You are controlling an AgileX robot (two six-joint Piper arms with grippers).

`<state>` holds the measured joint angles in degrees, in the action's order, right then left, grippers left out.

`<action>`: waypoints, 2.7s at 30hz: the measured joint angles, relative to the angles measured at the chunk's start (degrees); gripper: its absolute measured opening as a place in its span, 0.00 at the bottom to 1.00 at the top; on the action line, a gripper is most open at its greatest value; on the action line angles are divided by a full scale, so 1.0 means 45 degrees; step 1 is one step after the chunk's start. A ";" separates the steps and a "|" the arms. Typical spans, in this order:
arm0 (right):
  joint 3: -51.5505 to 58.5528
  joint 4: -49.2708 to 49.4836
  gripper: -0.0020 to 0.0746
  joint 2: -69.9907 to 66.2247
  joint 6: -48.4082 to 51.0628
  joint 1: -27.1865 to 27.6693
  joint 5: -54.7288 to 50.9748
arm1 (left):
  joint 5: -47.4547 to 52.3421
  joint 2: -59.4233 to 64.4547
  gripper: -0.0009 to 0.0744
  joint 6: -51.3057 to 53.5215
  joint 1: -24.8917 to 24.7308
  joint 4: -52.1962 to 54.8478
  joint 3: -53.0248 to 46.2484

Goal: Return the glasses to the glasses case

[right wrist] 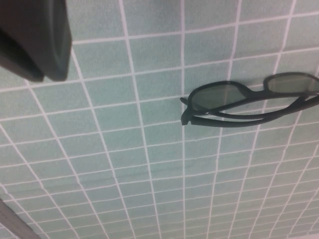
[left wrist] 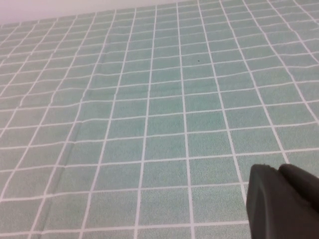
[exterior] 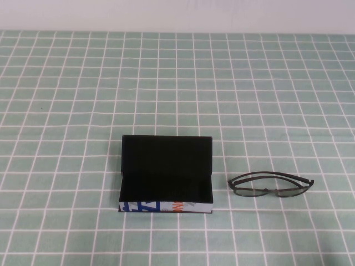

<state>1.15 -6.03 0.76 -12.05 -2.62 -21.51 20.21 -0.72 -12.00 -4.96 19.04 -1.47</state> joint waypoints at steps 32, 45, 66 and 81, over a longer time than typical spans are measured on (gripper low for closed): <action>0.0095 -0.0026 0.01 0.0000 0.0168 0.0000 1.0412 | -0.7635 0.0000 0.01 -0.0490 0.0000 0.0000 -0.0021; 0.0095 -0.0072 0.01 0.0000 0.0188 0.0000 1.2414 | -0.8991 0.0000 0.01 -0.1283 0.0000 0.0046 -0.0021; -0.6873 0.0405 0.01 -0.0328 -0.1658 0.0000 0.8549 | -0.8186 0.0000 0.01 -0.1417 0.0000 0.0046 -0.0021; -1.3251 0.0442 0.01 -0.7762 -0.1413 0.0000 -0.3416 | -0.7985 0.0000 0.01 -0.1443 0.0000 0.0092 -0.0021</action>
<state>-58.48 -4.04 -34.17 -18.41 -2.62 -36.88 -15.72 -0.72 -18.50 -4.96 19.45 -1.56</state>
